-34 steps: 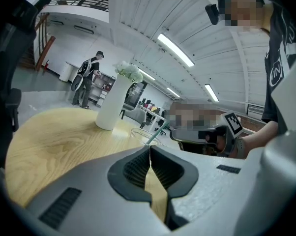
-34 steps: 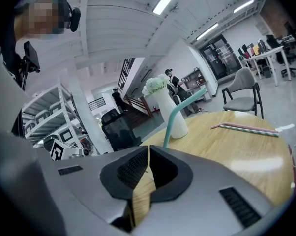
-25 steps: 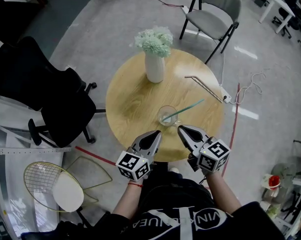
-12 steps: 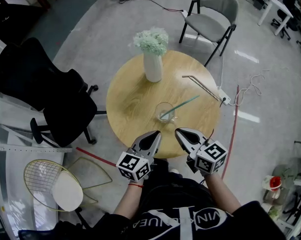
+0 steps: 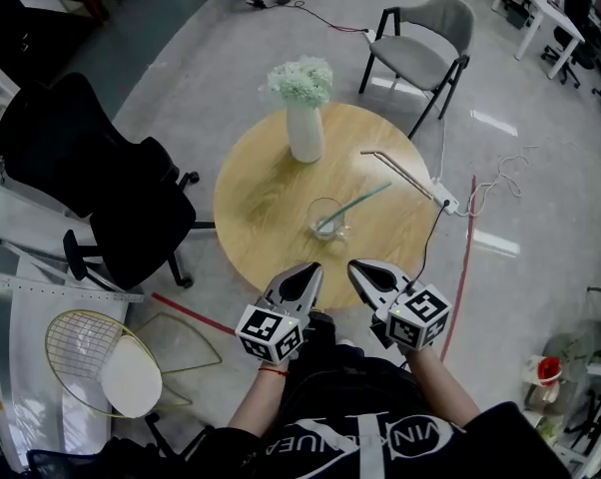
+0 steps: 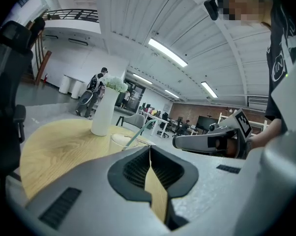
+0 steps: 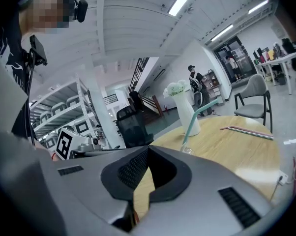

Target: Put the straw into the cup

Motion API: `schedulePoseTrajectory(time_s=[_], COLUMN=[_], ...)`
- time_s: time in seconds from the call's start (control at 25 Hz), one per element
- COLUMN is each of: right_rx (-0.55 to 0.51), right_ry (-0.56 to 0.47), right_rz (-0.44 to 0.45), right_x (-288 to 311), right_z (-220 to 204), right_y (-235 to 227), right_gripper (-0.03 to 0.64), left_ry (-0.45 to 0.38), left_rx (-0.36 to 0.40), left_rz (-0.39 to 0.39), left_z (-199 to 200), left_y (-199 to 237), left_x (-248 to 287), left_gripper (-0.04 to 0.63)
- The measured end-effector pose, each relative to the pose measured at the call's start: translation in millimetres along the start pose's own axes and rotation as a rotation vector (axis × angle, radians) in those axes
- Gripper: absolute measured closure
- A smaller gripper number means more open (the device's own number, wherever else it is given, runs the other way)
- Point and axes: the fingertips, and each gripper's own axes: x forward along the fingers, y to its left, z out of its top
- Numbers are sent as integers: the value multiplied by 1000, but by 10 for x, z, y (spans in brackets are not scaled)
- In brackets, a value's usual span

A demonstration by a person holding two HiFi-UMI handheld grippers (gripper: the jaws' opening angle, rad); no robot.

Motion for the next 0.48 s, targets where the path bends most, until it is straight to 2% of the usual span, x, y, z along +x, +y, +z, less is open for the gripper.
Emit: schedulePoseTrajectory(time_s=[0.48], right_rx=[-23], right_ry=[8], right_rz=[34], right_x=[-279], right_z=[-99], right_y=[202], right_gripper=[614], left_ry=[-22], left_rx=[11], left_rz=[26], left_z=[-80], left_y=[-314], left_x=[-167], left_gripper=[583])
